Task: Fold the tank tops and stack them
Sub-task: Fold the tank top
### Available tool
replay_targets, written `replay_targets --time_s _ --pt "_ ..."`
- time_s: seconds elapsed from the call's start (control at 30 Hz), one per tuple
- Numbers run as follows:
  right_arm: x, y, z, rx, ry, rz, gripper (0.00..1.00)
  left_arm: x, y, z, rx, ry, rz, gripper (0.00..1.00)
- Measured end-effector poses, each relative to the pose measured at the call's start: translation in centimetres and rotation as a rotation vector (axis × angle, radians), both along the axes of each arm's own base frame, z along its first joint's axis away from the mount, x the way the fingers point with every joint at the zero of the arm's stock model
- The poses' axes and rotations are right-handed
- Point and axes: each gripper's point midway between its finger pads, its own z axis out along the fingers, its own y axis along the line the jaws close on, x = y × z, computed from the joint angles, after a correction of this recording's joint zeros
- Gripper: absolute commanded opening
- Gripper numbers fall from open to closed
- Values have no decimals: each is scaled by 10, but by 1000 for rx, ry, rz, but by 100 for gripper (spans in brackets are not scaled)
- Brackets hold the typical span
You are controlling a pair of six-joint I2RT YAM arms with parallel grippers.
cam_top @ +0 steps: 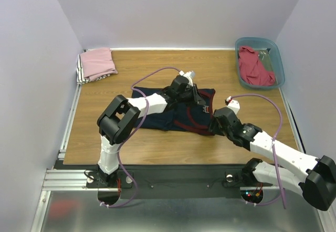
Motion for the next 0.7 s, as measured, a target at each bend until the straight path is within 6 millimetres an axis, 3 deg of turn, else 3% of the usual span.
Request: replay_targets --time_s 0.37,0.7 --pt "-9 -6 -2 -14 22 -19 41 -31 -24 -39 57 34 -117 24" --pt "-21 -12 -22 -44 88 -36 32 -30 -30 -37 53 26 -133 24"
